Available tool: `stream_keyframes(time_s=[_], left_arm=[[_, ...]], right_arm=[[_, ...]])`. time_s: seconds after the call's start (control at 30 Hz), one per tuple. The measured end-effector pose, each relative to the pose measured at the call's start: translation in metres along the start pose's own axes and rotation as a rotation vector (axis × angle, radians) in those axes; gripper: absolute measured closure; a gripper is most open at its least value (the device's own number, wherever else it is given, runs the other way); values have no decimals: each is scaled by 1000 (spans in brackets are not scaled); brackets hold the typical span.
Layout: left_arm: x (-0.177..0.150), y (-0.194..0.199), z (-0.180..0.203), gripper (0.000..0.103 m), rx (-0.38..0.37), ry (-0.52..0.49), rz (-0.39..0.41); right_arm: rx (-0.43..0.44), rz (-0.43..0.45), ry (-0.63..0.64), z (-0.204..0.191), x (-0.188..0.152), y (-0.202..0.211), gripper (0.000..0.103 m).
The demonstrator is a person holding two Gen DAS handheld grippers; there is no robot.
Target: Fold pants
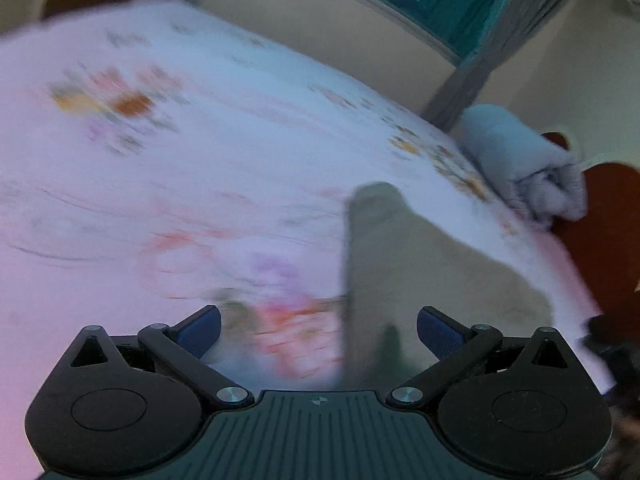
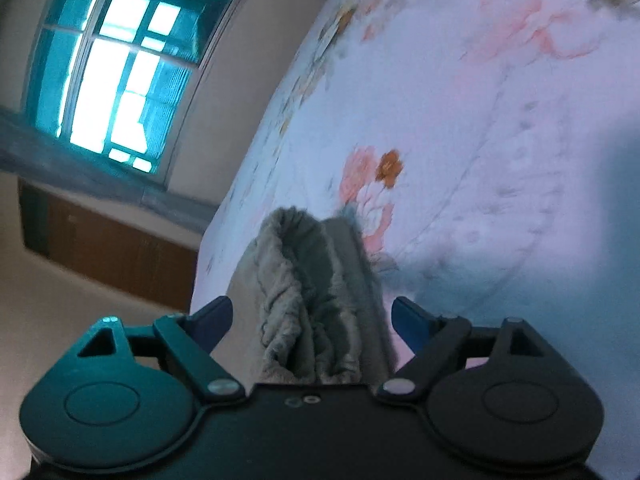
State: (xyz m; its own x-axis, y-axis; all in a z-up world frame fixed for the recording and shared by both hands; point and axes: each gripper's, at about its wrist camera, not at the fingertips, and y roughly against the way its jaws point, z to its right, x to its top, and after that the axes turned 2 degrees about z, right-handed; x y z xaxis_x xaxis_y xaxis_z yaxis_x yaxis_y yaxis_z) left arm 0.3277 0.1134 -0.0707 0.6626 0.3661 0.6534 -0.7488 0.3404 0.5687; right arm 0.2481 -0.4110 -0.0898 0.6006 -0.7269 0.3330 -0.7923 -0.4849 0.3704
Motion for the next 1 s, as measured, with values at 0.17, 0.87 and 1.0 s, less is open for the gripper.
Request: stream_keyframes(time_s=[0.17, 0.87, 1.0], left_arm=[[9, -51, -3, 0, -146, 103, -116], [12, -101, 33, 54, -155, -26, -237], [12, -85, 32, 79, -208, -17, -193]], right_arm=[[18, -102, 38, 4, 0, -13, 24], [-10, -299, 164, -35, -4, -76, 22], [-11, -307, 277, -58, -10, -73, 60]])
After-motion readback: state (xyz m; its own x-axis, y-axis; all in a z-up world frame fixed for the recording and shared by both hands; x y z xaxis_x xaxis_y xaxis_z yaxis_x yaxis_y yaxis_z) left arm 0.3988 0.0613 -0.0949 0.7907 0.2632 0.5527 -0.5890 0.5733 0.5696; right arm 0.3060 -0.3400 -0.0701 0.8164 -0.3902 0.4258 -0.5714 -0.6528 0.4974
